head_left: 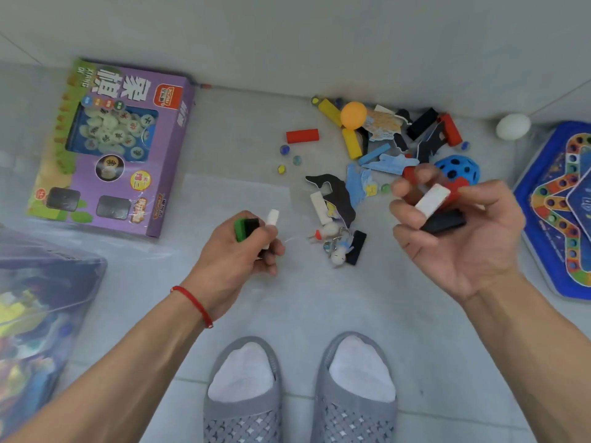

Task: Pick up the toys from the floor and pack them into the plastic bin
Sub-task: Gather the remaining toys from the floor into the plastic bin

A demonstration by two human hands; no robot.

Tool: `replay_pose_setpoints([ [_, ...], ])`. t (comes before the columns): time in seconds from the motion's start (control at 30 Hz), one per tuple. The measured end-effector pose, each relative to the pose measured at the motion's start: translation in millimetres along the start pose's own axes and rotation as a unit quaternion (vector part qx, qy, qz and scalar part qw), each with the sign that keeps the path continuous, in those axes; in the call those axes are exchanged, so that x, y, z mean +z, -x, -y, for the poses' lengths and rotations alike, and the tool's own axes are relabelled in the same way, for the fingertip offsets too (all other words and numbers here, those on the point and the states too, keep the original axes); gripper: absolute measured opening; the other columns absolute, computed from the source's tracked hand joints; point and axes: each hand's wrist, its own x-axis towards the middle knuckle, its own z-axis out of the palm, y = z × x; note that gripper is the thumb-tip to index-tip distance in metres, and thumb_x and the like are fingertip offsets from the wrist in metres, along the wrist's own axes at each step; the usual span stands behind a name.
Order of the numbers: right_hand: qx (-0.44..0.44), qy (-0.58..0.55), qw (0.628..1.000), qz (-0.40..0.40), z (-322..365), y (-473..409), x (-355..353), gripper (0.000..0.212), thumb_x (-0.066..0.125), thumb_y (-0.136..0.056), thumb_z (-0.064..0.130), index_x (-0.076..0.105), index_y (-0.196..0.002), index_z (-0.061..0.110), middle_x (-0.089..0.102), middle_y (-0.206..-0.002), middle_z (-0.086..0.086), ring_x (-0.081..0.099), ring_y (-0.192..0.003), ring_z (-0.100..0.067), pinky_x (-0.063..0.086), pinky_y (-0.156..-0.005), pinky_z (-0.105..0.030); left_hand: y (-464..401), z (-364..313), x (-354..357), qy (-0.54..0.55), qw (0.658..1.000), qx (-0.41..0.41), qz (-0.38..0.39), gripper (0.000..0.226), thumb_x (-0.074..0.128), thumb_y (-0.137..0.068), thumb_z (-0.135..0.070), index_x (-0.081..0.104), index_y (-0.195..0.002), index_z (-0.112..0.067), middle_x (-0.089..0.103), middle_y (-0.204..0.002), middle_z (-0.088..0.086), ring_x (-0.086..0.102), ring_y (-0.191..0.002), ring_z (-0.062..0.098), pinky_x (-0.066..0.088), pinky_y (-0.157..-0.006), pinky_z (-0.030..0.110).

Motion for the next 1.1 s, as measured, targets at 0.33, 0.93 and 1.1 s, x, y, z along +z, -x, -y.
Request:
replay_pose_setpoints([
  [0.33,-0.020,0.823,0.567,-0.033,-19,-58,-3,0.061,0.075,-0.083,0.045,0.050,-0.137,0.037,0.061,-0.114,0.013,0.056,-0.100,-0.010,0.048,-0.082,-0.030,-14,-2,4,0.016,0.995,-0.013,0.096,0.030,0.052,-0.097,0.003,0.054,-0.126,-0.005,0.066,-0.099,0.026,0.063,-0.077,0.032,0.057,-0.079,0.045],
  [0.93,-0.088,0.894,0.427,0.106,-20,-93,-13,0.050,0.067,-0.082,0.046,0.047,-0.118,0.018,0.058,-0.098,-0.004,0.057,-0.084,-0.025,0.054,-0.067,-0.047,-65,-9,54,-0.573,0.777,0.237,-0.105,0.053,0.069,-0.078,-0.058,0.051,-0.107,-0.017,0.061,-0.093,0.004,0.057,-0.079,0.026,0.048,-0.063,0.036],
  [1.1,-0.095,0.885,0.446,0.090,-21,-90,-15,0.052,0.071,-0.084,0.045,0.046,-0.117,0.013,0.059,-0.094,-0.005,0.056,-0.076,-0.020,0.046,-0.059,-0.036,-65,-12,56,-0.573,0.788,0.201,-0.099,0.050,0.073,-0.080,-0.049,0.048,-0.102,-0.012,0.051,-0.093,0.005,0.050,-0.078,0.024,0.038,-0.064,0.033],
])
